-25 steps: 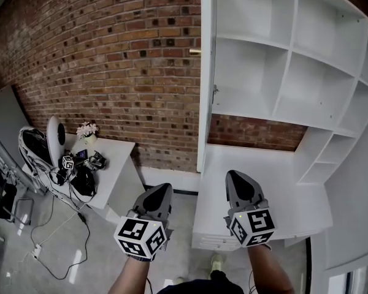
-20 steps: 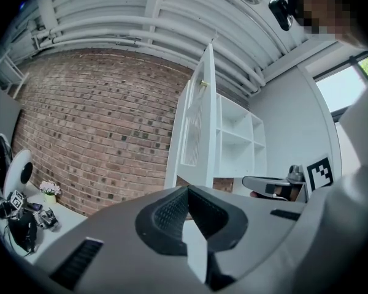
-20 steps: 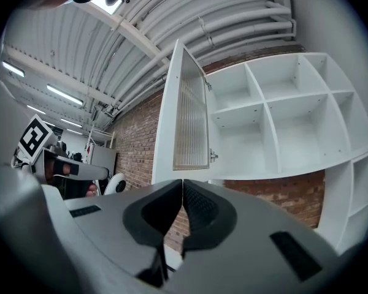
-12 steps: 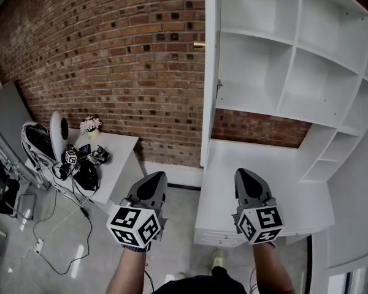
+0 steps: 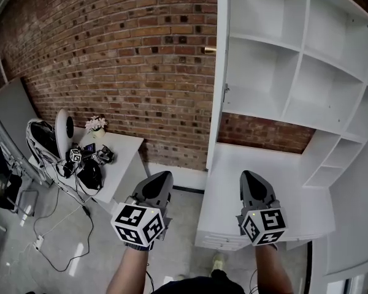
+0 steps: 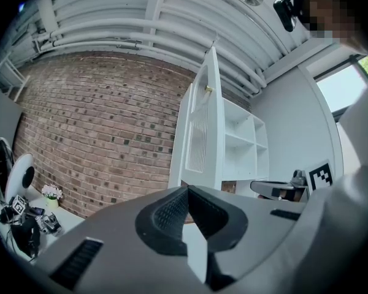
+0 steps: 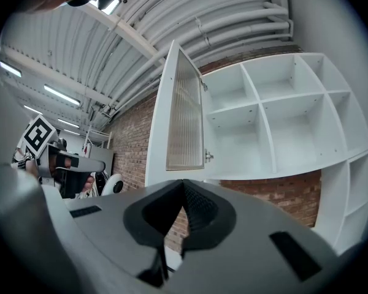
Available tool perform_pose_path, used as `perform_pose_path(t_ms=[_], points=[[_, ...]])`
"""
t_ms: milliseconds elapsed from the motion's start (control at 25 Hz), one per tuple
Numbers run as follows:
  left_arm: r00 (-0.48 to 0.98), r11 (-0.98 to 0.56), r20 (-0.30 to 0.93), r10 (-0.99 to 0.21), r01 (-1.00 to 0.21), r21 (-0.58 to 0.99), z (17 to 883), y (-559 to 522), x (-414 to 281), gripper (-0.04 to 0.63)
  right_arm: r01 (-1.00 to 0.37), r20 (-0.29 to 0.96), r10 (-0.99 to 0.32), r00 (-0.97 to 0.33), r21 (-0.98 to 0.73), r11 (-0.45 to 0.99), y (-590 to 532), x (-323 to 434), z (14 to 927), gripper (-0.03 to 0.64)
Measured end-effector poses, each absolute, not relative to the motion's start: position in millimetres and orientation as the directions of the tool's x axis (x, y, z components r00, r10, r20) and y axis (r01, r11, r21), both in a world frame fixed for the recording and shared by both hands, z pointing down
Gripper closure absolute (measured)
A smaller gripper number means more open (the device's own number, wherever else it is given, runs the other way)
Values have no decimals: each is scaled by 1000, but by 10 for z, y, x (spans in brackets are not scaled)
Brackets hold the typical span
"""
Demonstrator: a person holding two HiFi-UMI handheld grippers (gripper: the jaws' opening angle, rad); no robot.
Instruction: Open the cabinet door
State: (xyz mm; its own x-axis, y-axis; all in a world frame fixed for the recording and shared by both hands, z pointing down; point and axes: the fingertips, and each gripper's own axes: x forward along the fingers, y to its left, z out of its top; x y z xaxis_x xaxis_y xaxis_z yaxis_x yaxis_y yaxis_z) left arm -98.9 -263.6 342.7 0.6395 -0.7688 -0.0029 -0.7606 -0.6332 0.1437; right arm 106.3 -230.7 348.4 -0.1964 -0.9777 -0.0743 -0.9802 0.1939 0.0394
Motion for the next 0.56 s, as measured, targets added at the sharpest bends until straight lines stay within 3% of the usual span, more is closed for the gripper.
perform_pose_path(t_ms=[560], points=[[638,-632,-6,-770,-762,141,3404,-2676,-1041,592,-980,-67,-978,-196,47,193,-2354,1007,3495,614]])
